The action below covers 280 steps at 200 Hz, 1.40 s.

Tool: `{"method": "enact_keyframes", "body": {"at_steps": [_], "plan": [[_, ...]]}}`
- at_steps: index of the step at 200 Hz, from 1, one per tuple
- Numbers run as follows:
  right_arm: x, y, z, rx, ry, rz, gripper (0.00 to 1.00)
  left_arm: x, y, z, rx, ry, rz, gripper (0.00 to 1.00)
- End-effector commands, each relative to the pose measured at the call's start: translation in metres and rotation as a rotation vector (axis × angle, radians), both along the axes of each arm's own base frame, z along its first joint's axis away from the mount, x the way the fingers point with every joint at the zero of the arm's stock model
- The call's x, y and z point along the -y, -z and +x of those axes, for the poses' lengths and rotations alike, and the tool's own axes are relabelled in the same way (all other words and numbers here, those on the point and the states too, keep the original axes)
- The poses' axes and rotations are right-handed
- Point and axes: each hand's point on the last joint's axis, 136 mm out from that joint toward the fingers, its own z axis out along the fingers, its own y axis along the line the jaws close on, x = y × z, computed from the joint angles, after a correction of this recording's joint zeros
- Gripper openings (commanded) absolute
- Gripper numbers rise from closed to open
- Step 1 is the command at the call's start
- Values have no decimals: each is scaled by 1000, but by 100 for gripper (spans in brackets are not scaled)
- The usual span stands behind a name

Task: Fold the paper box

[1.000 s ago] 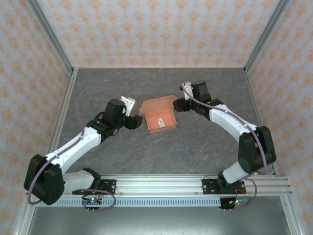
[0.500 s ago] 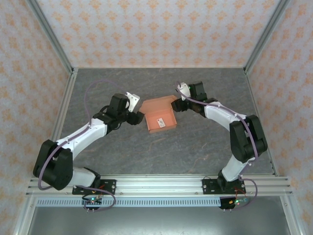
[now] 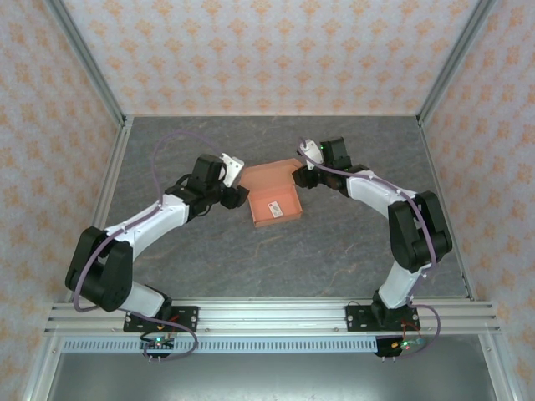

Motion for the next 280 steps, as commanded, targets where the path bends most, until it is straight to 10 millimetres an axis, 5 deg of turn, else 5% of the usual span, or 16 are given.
{"method": "enact_keyframes", "body": {"at_steps": [1, 72, 161, 280], "plan": [[-5, -16, 7, 39, -18, 30, 30, 3, -13, 11, 37, 16, -8, 64], [-3, -17, 6, 44, -14, 17, 13, 1, -6, 20, 12, 9, -4, 61], [1, -19, 2, 62, -30, -24, 3, -21, -25, 22, 23, 14, -52, 63], [3, -23, 3, 76, -32, -38, 0, 3, -4, 44, -90, 184, -150, 63]]}}
